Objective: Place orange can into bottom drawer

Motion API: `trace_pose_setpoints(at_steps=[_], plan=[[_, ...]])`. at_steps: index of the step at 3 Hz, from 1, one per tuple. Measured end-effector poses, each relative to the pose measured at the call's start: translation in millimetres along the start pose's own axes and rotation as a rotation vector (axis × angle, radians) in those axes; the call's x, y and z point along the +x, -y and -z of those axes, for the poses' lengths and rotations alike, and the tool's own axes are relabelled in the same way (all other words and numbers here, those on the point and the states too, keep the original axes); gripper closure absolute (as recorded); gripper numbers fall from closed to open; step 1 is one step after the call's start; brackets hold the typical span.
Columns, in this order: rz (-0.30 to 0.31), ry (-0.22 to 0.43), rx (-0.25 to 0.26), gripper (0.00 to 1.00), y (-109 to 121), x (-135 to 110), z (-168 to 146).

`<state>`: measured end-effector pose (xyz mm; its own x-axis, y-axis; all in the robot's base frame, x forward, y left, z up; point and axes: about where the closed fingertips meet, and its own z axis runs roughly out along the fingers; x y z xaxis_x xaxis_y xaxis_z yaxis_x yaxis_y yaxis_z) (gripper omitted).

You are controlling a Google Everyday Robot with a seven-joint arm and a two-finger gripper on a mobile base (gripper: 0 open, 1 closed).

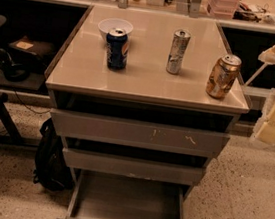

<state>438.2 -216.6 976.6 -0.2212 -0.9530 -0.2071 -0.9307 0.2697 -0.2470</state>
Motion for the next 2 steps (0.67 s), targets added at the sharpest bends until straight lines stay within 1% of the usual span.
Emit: trace_pose_setpoints(at_steps=[1, 2], plan=[[0.000, 0.000, 0.000, 0.00, 0.0, 0.0, 0.0], [-0.002, 0.018, 0.011, 0.00, 6.2, -1.5, 2.4]])
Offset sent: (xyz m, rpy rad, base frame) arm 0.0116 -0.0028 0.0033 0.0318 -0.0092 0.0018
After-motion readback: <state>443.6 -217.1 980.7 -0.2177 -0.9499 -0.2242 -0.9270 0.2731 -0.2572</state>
